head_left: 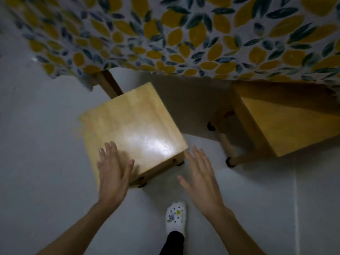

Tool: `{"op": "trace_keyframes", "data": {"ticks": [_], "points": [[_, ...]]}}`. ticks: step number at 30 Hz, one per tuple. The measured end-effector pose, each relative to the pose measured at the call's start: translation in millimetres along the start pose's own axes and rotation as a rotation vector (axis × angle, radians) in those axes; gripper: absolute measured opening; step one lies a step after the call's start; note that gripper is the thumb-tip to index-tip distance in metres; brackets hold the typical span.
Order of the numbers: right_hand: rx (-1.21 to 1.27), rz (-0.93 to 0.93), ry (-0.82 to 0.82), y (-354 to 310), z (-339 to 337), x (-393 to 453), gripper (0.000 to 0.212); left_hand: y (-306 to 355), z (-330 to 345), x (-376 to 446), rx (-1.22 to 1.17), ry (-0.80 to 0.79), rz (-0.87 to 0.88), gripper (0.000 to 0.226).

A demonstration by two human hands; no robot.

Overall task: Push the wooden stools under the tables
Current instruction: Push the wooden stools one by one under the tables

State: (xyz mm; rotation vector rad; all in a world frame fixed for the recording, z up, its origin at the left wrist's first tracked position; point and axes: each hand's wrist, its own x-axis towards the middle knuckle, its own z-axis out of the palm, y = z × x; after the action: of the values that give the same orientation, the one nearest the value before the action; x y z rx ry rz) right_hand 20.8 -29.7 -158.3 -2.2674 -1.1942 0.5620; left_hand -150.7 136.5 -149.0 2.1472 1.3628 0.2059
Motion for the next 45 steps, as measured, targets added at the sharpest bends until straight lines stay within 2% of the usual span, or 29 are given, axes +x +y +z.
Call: {"op": "trace_keyframes", "data": {"ticks": [4,6,12,17,21,25,33,38,40,42,45], "points": [[-0.178,-0.116,-0.081,-58,65,1,0.08,-73,-34,-10,0.217,-0.083,-0.074,0.088],[-0.241,-0.1,-0.086,-81,91,7,0.087,-94,-44,-5,0.283,-0.13,-0.088,0.093],[-0.419,0.103,-0.138,-107,133,22,0.108,-122,-54,28,0.447,-0.417,0.134,0.088],[-0.489,0.168,-0.176,-109,137,40,0.104,-123,-55,44,0.421,-0.455,0.173,0.085],[-0.355,0.177,-0.201,-115,135,72,0.109,-116,-63,80,0.445,-0.487,0.186,0.083],[-0.28,0.184,-0.186,-125,128,113,0.103,-110,-70,127,0.478,-0.5,0.222,0.081],[-0.383,0.28,-0.266,-138,107,195,0.109,-89,-73,217,0.511,-0.531,0.269,0.083],[-0.412,0.324,-0.327,-132,93,227,0.111,-74,-65,243,0.49,-0.527,0.266,0.083],[-0.396,0.319,-0.294,-130,89,234,0.116,-70,-62,249,0.464,-0.529,0.258,0.082],[-0.359,0.309,-0.268,-128,90,239,0.112,-68,-62,253,0.45,-0.546,0.247,0.082],[-0.365,0.394,-0.352,-124,91,242,0.104,-69,-67,260,0.483,-0.587,0.262,0.079]]}}
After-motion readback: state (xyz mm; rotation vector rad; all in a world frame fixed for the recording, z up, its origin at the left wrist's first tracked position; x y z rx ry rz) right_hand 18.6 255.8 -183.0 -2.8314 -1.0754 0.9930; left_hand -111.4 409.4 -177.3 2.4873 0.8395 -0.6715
